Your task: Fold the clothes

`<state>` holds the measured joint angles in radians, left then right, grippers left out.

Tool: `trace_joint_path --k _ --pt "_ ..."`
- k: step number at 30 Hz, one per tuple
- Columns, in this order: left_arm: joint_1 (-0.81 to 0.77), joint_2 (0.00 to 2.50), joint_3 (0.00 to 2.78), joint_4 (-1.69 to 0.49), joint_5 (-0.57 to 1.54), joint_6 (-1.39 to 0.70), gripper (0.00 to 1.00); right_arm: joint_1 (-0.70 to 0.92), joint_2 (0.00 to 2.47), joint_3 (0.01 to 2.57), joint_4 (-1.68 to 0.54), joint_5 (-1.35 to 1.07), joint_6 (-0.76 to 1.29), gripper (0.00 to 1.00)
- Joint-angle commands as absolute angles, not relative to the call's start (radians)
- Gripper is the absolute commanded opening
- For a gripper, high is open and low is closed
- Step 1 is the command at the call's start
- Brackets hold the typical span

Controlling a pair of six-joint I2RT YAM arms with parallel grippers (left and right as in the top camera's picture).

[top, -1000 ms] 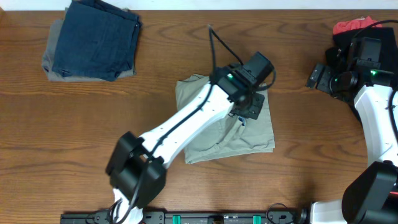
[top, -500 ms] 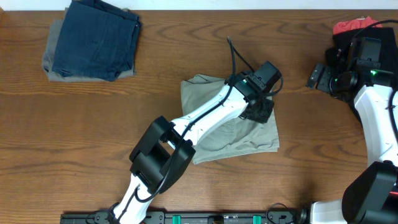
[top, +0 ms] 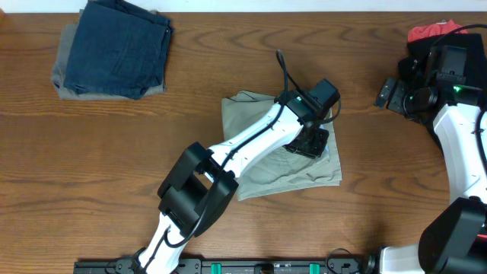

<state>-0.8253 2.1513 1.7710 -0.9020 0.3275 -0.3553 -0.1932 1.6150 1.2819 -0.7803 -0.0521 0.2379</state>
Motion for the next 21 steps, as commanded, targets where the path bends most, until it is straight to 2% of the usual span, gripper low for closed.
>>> trace_joint_path --k 1,4,7,13,21 --pt "-0.809 2.098 1.769 -0.931 0.332 -0.353 0.33 -0.196 1.617 1.296 -0.779 -0.049 0.25 0.99" --pt "-0.827 2.11 1.766 -0.942 0.332 -0.353 0.51 -0.196 1.617 1.296 -0.779 -0.049 0.25 0.99" --pt "-0.845 2.112 1.765 -0.889 0.319 -0.345 0.61 -0.196 1.617 1.296 -0.779 -0.049 0.25 0.99" --pt "-0.841 2.117 1.765 -0.73 0.228 -0.384 0.62 -0.196 1.617 1.296 -0.779 -0.049 0.25 0.99" --pt "-0.841 2.188 1.765 -0.664 0.09 -0.414 0.63 -0.196 1.617 1.296 -0.779 -0.049 0.25 0.99"
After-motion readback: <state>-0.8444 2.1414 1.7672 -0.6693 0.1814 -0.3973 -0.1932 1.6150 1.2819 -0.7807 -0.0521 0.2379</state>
